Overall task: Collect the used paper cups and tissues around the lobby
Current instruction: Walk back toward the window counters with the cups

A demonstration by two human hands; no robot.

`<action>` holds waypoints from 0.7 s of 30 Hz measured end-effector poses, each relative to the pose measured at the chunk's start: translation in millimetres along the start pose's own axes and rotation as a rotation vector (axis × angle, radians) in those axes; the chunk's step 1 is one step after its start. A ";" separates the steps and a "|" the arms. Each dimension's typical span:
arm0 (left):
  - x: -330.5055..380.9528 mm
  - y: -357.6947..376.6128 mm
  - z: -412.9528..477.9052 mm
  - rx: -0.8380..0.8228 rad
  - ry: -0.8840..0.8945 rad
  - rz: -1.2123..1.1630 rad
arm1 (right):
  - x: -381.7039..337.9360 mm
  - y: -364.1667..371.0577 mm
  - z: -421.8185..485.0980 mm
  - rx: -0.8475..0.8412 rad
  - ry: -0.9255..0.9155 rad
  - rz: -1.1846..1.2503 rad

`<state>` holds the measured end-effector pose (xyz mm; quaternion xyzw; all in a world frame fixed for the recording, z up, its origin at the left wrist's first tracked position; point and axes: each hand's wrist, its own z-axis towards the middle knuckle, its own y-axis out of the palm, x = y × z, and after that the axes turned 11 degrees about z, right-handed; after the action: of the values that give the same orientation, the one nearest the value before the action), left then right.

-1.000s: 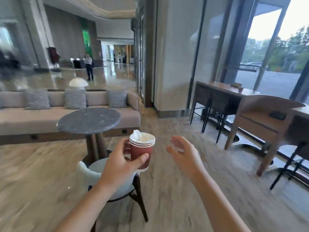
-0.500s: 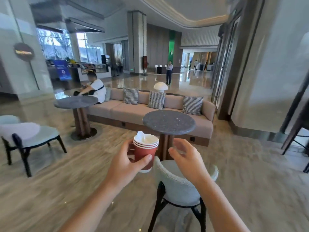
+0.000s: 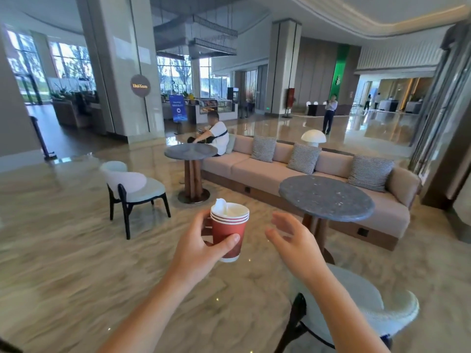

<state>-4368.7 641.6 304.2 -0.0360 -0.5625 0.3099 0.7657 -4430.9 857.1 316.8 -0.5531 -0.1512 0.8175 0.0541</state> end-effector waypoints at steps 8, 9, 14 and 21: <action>23.0 134.4 9.5 -0.282 0.056 -0.111 | 55.5 -114.3 -38.5 0.258 0.179 -0.070; 32.4 160.9 6.6 -0.336 0.074 -0.127 | 64.1 -138.2 -50.6 0.317 0.207 -0.083; 100.2 290.6 -25.3 -0.597 0.168 -0.215 | 84.3 -263.3 -122.0 0.602 0.319 -0.167; 231.8 433.5 -122.0 -0.884 0.325 -0.366 | 70.6 -412.3 -246.3 0.959 0.378 -0.305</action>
<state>-4408.5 1145.9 279.2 -0.3056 -0.5107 -0.1069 0.7965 -4263.5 1312.3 296.4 -0.5757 0.1728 0.6639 0.4449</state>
